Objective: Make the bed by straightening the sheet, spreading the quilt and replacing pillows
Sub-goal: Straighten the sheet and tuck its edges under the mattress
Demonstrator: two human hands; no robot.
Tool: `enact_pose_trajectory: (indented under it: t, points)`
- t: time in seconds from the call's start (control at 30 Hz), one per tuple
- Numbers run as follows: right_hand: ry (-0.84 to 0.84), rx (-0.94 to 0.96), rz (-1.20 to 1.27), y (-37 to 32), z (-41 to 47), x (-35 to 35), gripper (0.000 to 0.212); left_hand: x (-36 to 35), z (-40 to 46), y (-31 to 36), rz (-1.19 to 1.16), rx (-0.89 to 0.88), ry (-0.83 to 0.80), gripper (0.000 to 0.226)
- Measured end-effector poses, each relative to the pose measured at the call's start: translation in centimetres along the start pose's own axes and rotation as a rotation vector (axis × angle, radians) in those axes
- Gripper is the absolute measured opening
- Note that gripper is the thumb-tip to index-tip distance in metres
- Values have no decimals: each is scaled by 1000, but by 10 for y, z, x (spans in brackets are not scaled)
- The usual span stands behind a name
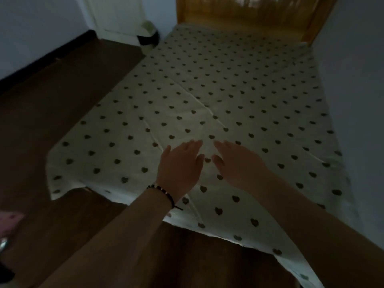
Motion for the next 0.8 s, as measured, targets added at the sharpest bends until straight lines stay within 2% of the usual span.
enact_pose_trajectory:
  t: [0.17,0.27,0.3,0.33,0.4,0.43,0.5,0.53,0.6,0.8]
  points:
    - [-78,61,-78,-102,-16,48,57,90,-40,-60,90,146,-74,52]
    - [-94,101,-96,-169,-19,66,62,135,-64,-120,170,251,-111,56]
    - [-66,136,-94,-175,-23,68,64,136,-66,-123,196,254,-135,57]
    - [-49,235,-118,-242,-25,76,67,168,-89,-175,203,317,-144,58]
    - [-49,267,-114,-262,-30,80,71,181,-94,-186,221,322,-162,59]
    - [-47,323,-99,-298,-28,78,72,194,-107,-214,213,356,-153,59]
    - [-50,347,-120,-320,-30,75,73,204,-116,-228,224,378,-185,59]
    - [-62,408,-118,-367,-31,67,73,221,-137,-265,228,431,-188,60]
    - [-63,451,-92,-407,-35,65,72,233,-153,-294,220,472,-195,62]
    - [-188,648,-93,-565,-50,26,73,288,-241,-420,248,679,-189,66]
Point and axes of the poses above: each hand's wrist, its own z-axis towards the middle knuckle, its own x-axis out of the back of the hand, y = z × x, the point moved 10 cm from there along z, towards the middle knuckle, and after that the axes turned 14 degrees about z, right-handed, at the moved point
